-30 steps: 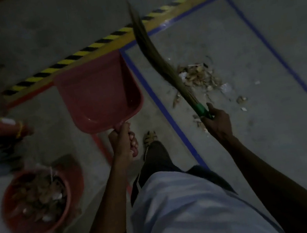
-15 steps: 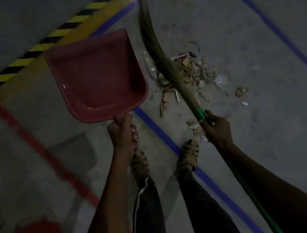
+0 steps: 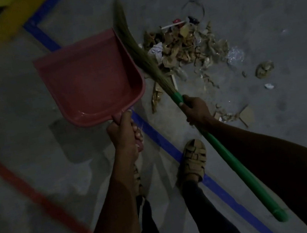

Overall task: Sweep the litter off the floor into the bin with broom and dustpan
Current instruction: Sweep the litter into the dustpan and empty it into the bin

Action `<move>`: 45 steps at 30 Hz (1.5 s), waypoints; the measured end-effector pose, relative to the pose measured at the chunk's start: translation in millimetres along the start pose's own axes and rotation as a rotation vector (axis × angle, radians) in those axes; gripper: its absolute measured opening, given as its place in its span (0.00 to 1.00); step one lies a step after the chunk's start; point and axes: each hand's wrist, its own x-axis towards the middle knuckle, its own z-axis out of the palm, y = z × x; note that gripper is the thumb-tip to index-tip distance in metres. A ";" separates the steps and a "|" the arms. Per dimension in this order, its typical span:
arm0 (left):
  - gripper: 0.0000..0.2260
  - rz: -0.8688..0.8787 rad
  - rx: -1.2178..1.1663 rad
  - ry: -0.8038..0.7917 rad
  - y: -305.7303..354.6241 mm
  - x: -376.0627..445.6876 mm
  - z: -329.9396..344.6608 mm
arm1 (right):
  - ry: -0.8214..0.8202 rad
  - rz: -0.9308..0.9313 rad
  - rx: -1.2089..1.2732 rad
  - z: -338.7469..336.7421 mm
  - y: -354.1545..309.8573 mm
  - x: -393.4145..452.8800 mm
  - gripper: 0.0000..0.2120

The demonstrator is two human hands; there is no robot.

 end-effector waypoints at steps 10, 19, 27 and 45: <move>0.13 0.031 0.045 -0.008 -50.2 47.8 60.8 | -0.060 0.044 0.077 7.3 12.7 83.4 0.18; 0.14 0.001 0.178 -0.029 -79.9 27.0 85.9 | 0.097 0.324 0.455 -25.9 90.5 57.7 0.18; 0.14 0.046 0.269 -0.132 -88.6 13.3 110.7 | 0.276 0.411 0.440 -48.5 193.4 -12.9 0.16; 0.15 -0.032 0.163 0.050 -95.1 12.7 73.6 | 0.219 -0.179 0.113 -12.5 150.4 -0.1 0.21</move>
